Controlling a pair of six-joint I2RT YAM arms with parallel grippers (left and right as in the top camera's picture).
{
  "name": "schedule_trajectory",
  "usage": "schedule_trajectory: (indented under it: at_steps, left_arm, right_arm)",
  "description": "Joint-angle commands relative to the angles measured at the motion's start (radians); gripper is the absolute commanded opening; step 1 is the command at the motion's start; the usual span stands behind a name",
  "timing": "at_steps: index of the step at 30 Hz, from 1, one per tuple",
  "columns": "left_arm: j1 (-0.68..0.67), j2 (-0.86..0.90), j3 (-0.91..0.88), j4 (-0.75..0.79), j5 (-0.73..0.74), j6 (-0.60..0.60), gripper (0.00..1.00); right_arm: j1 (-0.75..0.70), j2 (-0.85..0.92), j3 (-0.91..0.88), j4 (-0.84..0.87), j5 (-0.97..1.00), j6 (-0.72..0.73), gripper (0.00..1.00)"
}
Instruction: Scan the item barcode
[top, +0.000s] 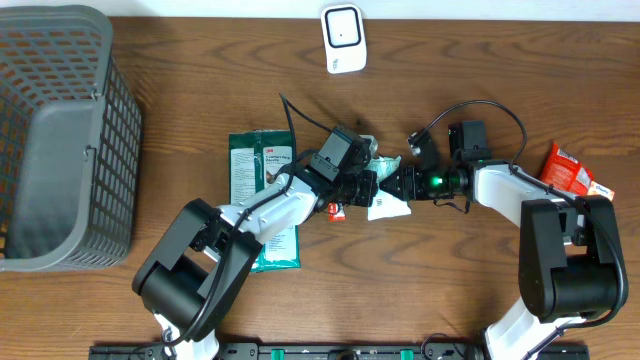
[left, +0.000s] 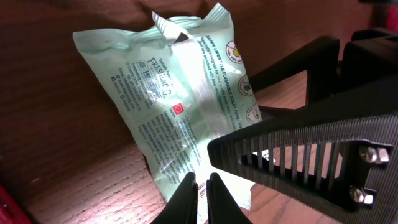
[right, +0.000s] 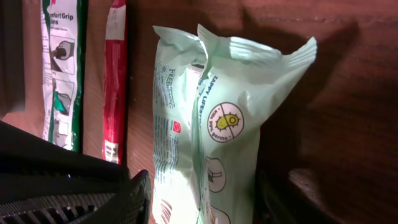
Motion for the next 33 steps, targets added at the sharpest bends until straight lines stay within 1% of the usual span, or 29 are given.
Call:
schedule_trajectory:
  at_steps: [1,3,6,9,12,14,16,19,26,33]
  left_arm:
    - [-0.011,0.035,0.01,0.0,-0.002,-0.018,0.09]
    - [-0.014,0.053,0.01,0.001,-0.002,-0.039,0.09]
    - [-0.017,0.076,0.01,0.003,-0.002,-0.039,0.09]
    - [-0.017,0.103,0.01,0.014,-0.007,-0.039,0.09]
    - [-0.017,0.134,0.01,0.023,-0.007,-0.039,0.09]
    - [-0.017,0.139,0.01,0.022,-0.012,-0.039,0.09]
    - [-0.017,0.139,0.01,0.026,-0.014,-0.039,0.09]
    - [-0.017,0.139,0.01,0.025,-0.022,-0.039,0.09]
    - [-0.017,0.139,0.01,0.016,-0.022,-0.038,0.09]
    - [-0.017,0.139,0.01,0.008,-0.021,-0.003,0.09]
  right_arm:
    - [-0.002,0.001,-0.013,0.009,0.018,0.013,0.49]
    - [-0.002,0.001,-0.013,0.013,0.018,0.013,0.48]
    - [-0.002,0.001,-0.013,0.02,0.019,0.013,0.49]
    - [-0.002,0.001,-0.013,0.019,0.024,0.013,0.48]
    - [-0.002,0.001,-0.013,0.02,0.069,0.021,0.48]
    - [-0.002,0.001,-0.013,0.032,0.103,0.022,0.47]
    - [-0.002,0.001,-0.013,0.051,0.116,0.045,0.41]
    - [0.002,0.001,-0.013,0.053,0.116,0.052,0.35]
    - [0.029,0.008,-0.022,0.048,0.115,0.055,0.34]
    - [0.046,0.008,-0.032,0.042,0.116,0.064,0.33]
